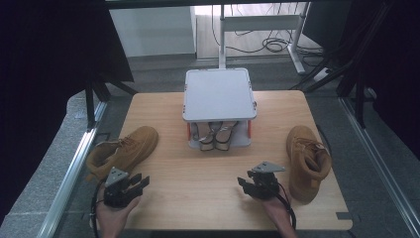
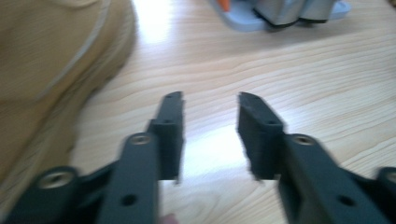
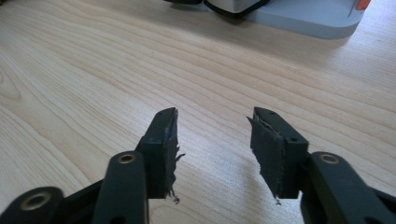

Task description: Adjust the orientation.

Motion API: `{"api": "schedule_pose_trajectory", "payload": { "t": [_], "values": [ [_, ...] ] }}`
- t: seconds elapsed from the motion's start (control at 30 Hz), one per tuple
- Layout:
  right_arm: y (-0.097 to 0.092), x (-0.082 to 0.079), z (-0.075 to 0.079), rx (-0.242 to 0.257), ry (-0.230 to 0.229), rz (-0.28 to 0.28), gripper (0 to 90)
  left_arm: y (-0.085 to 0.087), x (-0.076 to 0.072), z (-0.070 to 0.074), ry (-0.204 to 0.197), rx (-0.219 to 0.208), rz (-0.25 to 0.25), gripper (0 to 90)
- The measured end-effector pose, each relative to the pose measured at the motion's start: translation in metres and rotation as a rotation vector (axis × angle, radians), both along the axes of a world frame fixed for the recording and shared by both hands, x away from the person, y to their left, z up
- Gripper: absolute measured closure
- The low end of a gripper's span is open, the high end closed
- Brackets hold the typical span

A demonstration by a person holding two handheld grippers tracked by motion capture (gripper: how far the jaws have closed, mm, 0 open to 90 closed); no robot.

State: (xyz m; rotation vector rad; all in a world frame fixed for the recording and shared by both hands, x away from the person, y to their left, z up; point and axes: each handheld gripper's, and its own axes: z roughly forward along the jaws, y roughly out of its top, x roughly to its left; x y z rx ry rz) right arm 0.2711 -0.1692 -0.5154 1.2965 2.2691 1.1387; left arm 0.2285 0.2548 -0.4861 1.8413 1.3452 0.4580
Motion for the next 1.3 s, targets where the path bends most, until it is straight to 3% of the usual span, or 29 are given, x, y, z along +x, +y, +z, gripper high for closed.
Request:
{"api": "schedule_pose_trajectory", "payload": {
  "t": [0.17,0.27,0.43,0.47,0.53,0.8,1.07,1.3],
  "values": [
    [-0.002,-0.001,0.003,-0.006,-0.003,0.008,64.3,-0.022,0.015,0.001,0.020,-0.017,-0.070,49.0],
    [-0.006,-0.004,0.004,-0.005,-0.009,0.005,76.6,-0.030,0.022,0.002,0.026,-0.017,-0.113,45.1],
    [-0.017,-0.011,0.008,0.002,-0.023,-0.024,88.3,-0.031,0.029,-0.001,0.029,-0.033,-0.128,43.5],
    [-0.021,-0.014,0.009,-0.002,-0.027,-0.032,89.4,-0.031,0.030,-0.002,0.028,-0.019,-0.127,43.3],
    [-0.026,-0.019,0.010,-0.009,-0.031,-0.047,89.6,-0.032,0.030,-0.004,0.023,0.012,-0.113,43.1],
    [-0.050,-0.037,0.009,-0.032,-0.053,-0.097,89.6,-0.032,0.025,-0.013,0.043,0.009,-0.107,43.0],
    [-0.069,-0.035,0.005,-0.046,-0.058,-0.137,89.7,-0.033,0.024,-0.008,0.031,0.009,-0.074,42.7],
    [-0.083,-0.033,0.004,-0.059,-0.069,-0.163,89.8,-0.028,0.016,-0.016,0.044,0.051,-0.059,42.0]
  ]
}}
